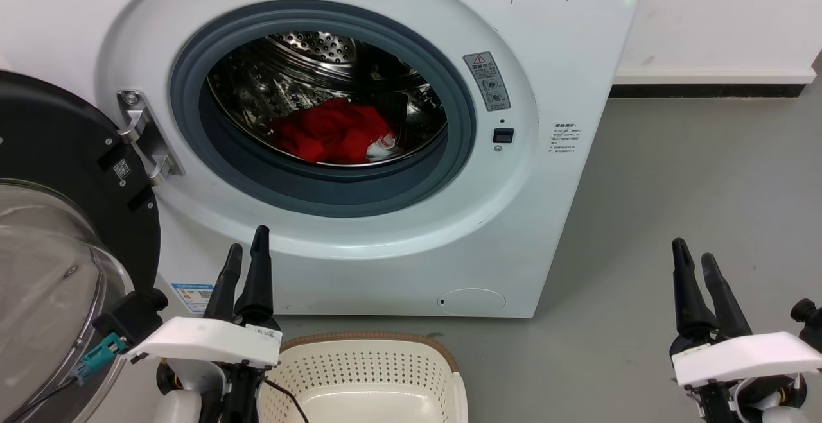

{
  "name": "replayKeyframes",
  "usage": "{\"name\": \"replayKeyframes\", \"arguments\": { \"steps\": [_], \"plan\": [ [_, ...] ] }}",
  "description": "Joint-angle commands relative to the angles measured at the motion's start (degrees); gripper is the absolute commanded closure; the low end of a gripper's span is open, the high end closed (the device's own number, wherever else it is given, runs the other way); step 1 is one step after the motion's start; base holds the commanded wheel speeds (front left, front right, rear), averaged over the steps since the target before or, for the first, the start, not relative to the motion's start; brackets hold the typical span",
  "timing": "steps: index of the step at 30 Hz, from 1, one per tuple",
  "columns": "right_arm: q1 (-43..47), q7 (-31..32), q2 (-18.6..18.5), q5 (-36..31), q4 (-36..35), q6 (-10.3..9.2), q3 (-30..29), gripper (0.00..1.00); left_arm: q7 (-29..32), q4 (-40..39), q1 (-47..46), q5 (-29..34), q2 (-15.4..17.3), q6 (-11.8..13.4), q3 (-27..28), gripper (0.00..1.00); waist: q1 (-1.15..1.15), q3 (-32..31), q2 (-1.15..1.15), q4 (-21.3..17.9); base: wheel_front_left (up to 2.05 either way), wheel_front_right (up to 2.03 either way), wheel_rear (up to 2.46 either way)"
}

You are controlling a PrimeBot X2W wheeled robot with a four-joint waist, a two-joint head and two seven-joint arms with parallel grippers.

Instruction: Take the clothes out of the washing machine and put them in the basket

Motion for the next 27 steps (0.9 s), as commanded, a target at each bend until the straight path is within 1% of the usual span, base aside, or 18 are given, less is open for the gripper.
{"name": "replayKeyframes", "arguments": {
  "steps": [1, 10, 14, 15, 20, 27],
  "plan": [
    [-0.29, -0.64, -0.01, -2.50, -1.02, 0.01, 0.10, 0.00, -0.65, -0.49, -1.77, 1.79, 0.26, -0.15, -0.12, 0.00, 0.00, -0.02, 0.00, 0.00, 0.00, 0.00, 0.00],
    [-0.02, -2.16, -0.01, -10.70, -0.31, 0.01, 0.05, 0.00, -2.13, 0.34, -1.87, 8.85, 0.28, -0.17, -0.61, 0.00, 0.00, -0.02, 0.00, 0.02, 0.00, 0.00, 0.00],
    [0.02, -2.63, 0.00, -12.98, 0.05, 0.01, -0.06, 0.00, -2.65, 0.76, -2.02, 11.29, 0.40, -0.17, -0.79, 0.00, 0.00, -0.03, 0.00, 0.03, 0.00, 0.00, 0.00],
    [0.06, -2.97, 0.00, -14.61, 0.41, 0.01, -0.21, 0.00, -2.95, 1.00, -2.09, 12.92, 0.45, -0.18, -0.93, 0.00, 0.00, -0.05, 0.00, 0.03, 0.00, 0.00, 0.00],
    [0.10, -3.65, 0.00, -18.56, 1.01, 0.01, -0.37, 0.00, -3.70, 1.65, -2.37, 16.70, 0.69, -0.19, -1.44, 0.00, 0.00, -0.06, 0.00, 0.07, 0.00, 0.00, 0.00],
    [0.06, -4.22, 0.01, -22.61, 1.53, 0.01, -0.48, 0.00, -4.56, 2.15, -2.61, 20.59, 0.74, -0.20, -1.77, 0.00, 0.00, -0.04, 0.00, 0.13, 0.00, 0.00, 0.00]
  ]
}}
